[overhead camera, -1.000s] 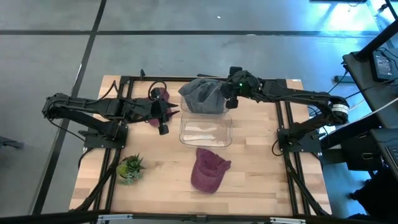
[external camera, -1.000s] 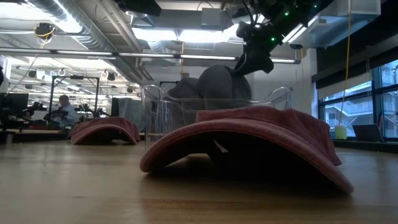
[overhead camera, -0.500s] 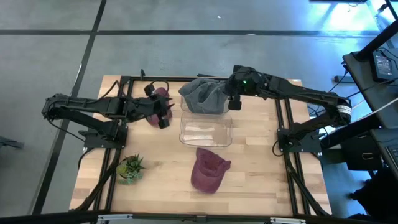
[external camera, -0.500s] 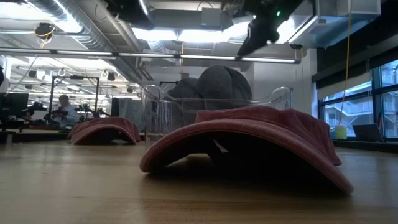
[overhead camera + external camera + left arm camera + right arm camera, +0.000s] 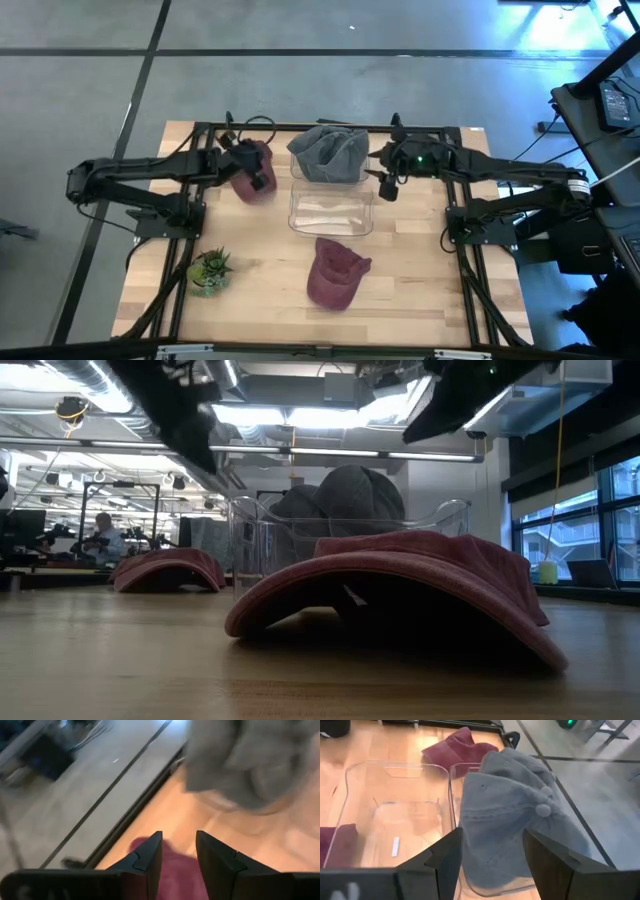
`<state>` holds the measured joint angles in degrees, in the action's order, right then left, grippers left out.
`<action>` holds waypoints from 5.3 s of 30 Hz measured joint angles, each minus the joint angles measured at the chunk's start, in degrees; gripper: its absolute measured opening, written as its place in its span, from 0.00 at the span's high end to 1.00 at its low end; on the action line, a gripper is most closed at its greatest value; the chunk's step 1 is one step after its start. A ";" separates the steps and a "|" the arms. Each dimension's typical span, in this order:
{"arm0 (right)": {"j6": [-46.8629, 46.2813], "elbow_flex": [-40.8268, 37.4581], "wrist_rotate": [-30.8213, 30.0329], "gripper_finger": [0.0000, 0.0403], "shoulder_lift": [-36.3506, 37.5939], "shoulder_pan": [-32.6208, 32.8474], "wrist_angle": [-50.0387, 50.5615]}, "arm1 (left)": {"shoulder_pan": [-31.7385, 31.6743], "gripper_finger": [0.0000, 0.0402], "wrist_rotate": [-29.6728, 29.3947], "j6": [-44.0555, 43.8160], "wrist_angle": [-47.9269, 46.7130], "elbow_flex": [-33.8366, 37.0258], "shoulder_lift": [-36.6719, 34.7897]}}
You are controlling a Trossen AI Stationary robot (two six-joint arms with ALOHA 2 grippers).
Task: Pick & Place hat
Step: Put the top red cap into the bottom transparent bin
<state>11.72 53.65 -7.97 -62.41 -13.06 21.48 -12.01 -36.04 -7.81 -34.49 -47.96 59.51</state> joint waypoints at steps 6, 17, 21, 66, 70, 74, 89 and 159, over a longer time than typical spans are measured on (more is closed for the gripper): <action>-0.57 -3.21 0.03 0.49 0.62 0.31 -4.88 | -8.47 0.64 2.47 -9.55 -3.03 2.72 0.00; 0.66 -3.21 0.03 0.49 0.57 0.24 -7.50 | -17.14 0.46 8.09 -15.63 -2.89 9.98 0.11; 0.66 -3.21 0.03 0.49 0.57 0.24 -7.52 | -18.27 0.46 13.92 -15.52 -2.47 12.66 0.65; 0.65 -3.25 0.03 0.49 0.49 0.24 -6.85 | 3.86 0.75 24.47 1.03 12.40 14.12 25.29; 0.64 -3.25 0.03 0.49 0.48 0.24 -6.85 | 4.73 0.89 24.44 1.05 12.53 14.20 25.38; 0.57 -3.25 0.03 0.49 0.48 0.24 -6.85 | 5.66 0.97 24.96 1.07 12.20 14.39 24.53; 0.53 -3.25 0.05 0.49 0.32 0.24 -10.10 | 13.05 0.98 10.78 0.20 -9.69 3.24 10.42; -17.56 44.24 16.03 0.49 -27.16 6.11 28.90 | 35.91 0.99 -34.18 69.50 40.71 -10.72 19.89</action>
<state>-5.84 97.89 8.05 -89.58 -6.95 50.38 23.90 -70.22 61.69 6.23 -58.67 79.40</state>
